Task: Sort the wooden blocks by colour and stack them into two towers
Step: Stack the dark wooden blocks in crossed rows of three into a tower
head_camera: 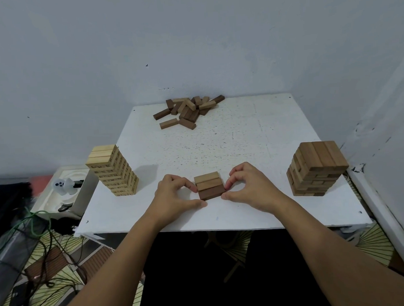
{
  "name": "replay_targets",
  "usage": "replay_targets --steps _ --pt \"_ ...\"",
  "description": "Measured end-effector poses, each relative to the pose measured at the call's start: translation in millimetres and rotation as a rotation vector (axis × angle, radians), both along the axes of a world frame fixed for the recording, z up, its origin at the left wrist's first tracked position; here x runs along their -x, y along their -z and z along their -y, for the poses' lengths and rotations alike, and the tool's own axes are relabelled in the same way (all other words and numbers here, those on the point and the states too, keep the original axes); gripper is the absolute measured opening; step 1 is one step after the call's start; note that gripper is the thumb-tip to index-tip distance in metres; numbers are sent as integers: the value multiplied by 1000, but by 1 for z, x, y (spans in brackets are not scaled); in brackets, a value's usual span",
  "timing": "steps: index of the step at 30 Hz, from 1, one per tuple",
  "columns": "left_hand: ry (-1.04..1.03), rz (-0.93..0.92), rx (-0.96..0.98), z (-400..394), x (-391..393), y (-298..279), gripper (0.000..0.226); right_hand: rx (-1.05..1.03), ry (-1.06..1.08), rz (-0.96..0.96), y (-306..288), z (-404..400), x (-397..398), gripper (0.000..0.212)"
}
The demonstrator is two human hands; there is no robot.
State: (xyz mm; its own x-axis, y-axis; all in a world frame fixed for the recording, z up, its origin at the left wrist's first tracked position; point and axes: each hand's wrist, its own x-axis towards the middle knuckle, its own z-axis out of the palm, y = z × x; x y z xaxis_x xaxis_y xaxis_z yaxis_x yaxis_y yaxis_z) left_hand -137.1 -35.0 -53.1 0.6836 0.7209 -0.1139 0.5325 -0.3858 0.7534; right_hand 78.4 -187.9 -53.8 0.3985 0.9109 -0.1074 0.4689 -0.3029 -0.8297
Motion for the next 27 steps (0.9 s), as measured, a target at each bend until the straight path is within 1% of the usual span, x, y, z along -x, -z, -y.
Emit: replay_targets --steps 2,5,10,13,18,21,24,27 --pt "-2 -7 -11 0 -1 1 42 -1 -1 6 1 0 0 19" --pt "-23 -4 -25 0 -2 1 52 5 -1 6 0 0 0 19" --pt "-28 27 -10 2 -1 -1 67 -13 9 24 -2 1 1 32" --pt "-16 6 -13 1 0 -1 78 1 -5 21 -3 0 1 31" --pt "-14 -5 -16 0 -1 1 75 8 -8 23 -3 -1 1 29" --pt "-20 -14 -12 -1 -1 0 78 8 -7 30 -3 -1 1 30" --pt "-16 -26 -5 -1 -2 -3 86 -6 -3 33 -3 -1 1 42" --pt "4 -56 -1 -3 -4 -5 88 45 -60 69 -8 -3 -2 60"
